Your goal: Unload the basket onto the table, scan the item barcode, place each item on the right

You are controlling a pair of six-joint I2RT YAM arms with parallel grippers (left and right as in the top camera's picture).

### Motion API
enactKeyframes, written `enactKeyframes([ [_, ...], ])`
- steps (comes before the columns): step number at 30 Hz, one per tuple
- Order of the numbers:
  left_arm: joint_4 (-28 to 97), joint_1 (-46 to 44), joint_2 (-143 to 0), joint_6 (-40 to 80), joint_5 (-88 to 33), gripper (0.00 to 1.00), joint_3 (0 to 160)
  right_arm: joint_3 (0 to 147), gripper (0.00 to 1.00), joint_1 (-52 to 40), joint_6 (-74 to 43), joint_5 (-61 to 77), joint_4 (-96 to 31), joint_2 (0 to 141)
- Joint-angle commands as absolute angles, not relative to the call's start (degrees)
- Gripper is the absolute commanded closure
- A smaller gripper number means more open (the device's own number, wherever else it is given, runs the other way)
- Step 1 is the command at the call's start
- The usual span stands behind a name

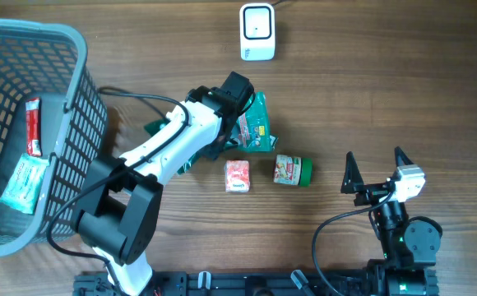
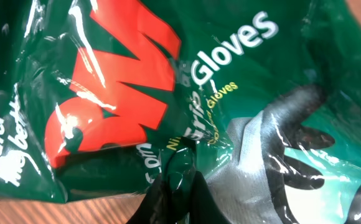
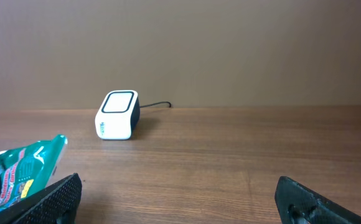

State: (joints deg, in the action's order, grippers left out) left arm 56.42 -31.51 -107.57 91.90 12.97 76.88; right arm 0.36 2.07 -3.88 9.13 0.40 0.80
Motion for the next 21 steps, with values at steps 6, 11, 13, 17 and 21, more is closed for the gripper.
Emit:
enactKeyframes([
  [6, 55.4, -31.7, -107.1, 125.0, 8.3, 0.96, 77.1, 0.3, 0.00, 2.2, -4.5, 8.8, 0.6, 0.6],
  [11, 46.8, -31.6, -107.1, 125.0, 9.7, 0.96, 77.1, 0.3, 0.00, 2.2, -4.5, 8.8, 0.6, 0.6],
  [13, 47.4, -31.6, -107.3, 125.0, 13.6, 0.96, 77.1, 0.3, 0.00, 2.2, -4.5, 8.8, 0.6, 0.6],
  [17, 54.9, -31.6, -107.9, 125.0, 14.4, 0.87, 77.1, 0.3, 0.00, 2.2, -4.5, 8.8, 0.6, 0.6],
  [21, 59.4, -31.6, -108.0, 125.0, 15.0, 0.63, 77.1, 0.3, 0.00, 2.2, -4.5, 8.8, 0.6, 0.6],
])
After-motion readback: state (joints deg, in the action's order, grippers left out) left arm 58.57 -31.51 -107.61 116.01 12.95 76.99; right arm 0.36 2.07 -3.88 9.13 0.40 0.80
